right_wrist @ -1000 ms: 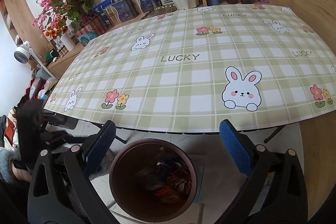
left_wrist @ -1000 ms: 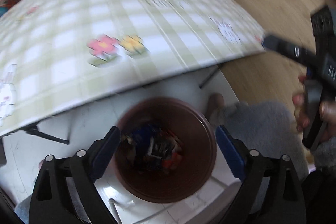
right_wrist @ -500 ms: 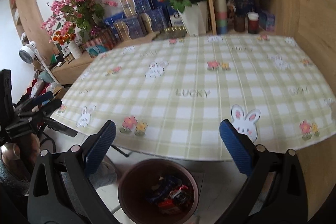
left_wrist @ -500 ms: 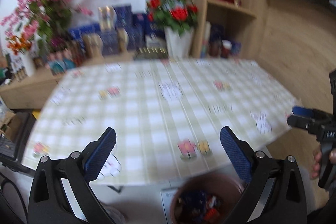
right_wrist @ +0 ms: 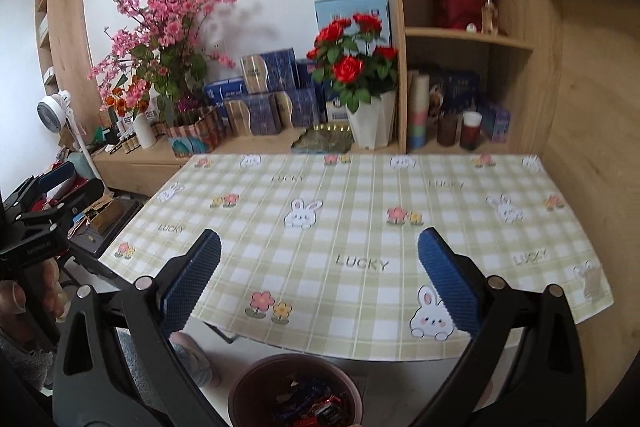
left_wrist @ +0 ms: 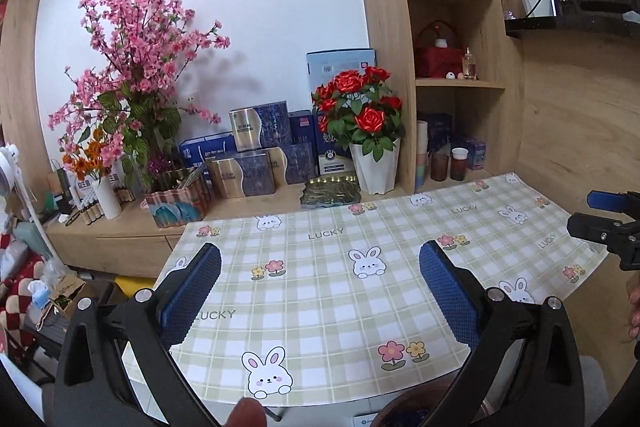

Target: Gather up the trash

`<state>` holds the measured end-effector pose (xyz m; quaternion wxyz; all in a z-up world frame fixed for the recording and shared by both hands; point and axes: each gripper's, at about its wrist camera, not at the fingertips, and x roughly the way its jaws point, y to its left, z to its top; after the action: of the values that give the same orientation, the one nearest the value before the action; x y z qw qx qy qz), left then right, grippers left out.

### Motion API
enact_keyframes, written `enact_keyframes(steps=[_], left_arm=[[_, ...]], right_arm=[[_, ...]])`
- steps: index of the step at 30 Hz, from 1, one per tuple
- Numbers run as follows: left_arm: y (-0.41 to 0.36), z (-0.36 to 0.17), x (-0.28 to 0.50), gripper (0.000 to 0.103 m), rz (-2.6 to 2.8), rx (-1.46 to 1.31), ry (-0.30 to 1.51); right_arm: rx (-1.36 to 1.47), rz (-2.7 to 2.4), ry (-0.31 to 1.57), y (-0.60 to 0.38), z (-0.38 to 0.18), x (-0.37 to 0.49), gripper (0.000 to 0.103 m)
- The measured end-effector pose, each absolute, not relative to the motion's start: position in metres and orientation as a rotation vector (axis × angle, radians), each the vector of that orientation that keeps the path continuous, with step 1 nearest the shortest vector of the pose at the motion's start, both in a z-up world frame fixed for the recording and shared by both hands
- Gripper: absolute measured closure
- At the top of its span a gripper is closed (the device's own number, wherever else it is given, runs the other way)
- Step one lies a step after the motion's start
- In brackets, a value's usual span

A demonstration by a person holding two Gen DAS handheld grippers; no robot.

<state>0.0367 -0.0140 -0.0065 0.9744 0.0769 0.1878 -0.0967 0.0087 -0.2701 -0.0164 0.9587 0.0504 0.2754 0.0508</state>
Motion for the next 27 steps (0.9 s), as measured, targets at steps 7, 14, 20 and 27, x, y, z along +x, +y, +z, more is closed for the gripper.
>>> enact_keyframes(steps=[7,14,20,27], left_arm=[[-0.01,0.009,0.031,0.006,-0.197,0.126,0.384],[-0.004,0.013,0.027,0.006,-0.201,0.093,0.399],[-0.003,0.013,0.026,0.006,-0.2,0.088,0.406],[-0.005,0.014,0.024,0.006,-0.202,0.108,0.401]], right_arm=[[0.078,0.08,0.529,-0.268,0.002,0.0,0.006],[0.061,0.066,0.526,-0.264,0.006,-0.003,0.006],[0.053,0.058,0.534,-0.264,0.006,-0.005,0.006],[0.05,0.052,0.541,-0.261,0.004,-0.006,0.006]])
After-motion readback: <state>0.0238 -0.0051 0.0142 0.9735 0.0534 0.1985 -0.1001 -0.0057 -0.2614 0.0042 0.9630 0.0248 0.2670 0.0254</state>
